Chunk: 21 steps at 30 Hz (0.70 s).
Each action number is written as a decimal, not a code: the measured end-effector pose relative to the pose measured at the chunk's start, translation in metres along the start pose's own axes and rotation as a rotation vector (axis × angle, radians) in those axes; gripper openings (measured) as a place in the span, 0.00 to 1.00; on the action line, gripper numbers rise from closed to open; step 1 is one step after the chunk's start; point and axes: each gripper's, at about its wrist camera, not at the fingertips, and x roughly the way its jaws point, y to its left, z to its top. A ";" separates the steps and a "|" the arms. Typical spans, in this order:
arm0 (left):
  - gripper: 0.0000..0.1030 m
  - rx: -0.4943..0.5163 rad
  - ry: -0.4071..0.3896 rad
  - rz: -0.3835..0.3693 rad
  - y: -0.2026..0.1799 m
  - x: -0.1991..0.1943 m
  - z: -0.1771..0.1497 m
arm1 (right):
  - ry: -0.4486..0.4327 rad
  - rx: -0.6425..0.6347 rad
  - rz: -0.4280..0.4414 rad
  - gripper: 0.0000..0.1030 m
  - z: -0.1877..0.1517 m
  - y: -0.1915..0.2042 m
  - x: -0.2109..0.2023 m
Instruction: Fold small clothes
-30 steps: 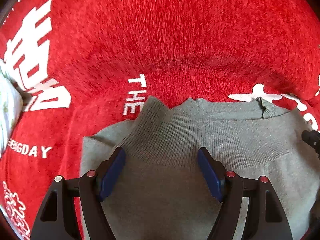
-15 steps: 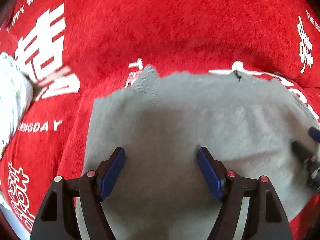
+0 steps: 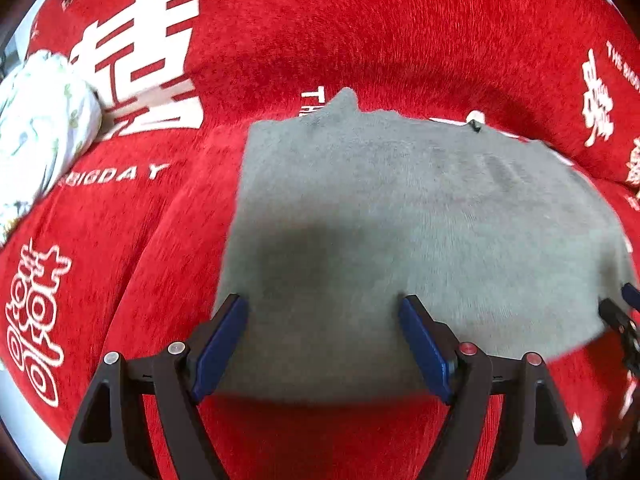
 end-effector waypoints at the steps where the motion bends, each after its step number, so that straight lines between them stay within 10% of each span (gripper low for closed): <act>1: 0.78 -0.012 -0.013 0.010 0.006 -0.009 -0.005 | 0.001 0.036 0.001 0.79 -0.002 -0.012 -0.004; 4: 0.78 -0.051 -0.045 0.063 0.026 -0.030 -0.020 | -0.004 0.086 -0.019 0.80 -0.005 -0.025 -0.018; 11: 0.78 -0.263 0.034 -0.144 0.069 -0.030 -0.058 | -0.032 0.138 0.044 0.80 -0.019 -0.010 -0.040; 21: 0.76 -0.380 -0.005 -0.337 0.053 -0.005 -0.020 | 0.015 0.041 0.078 0.80 -0.031 0.033 -0.032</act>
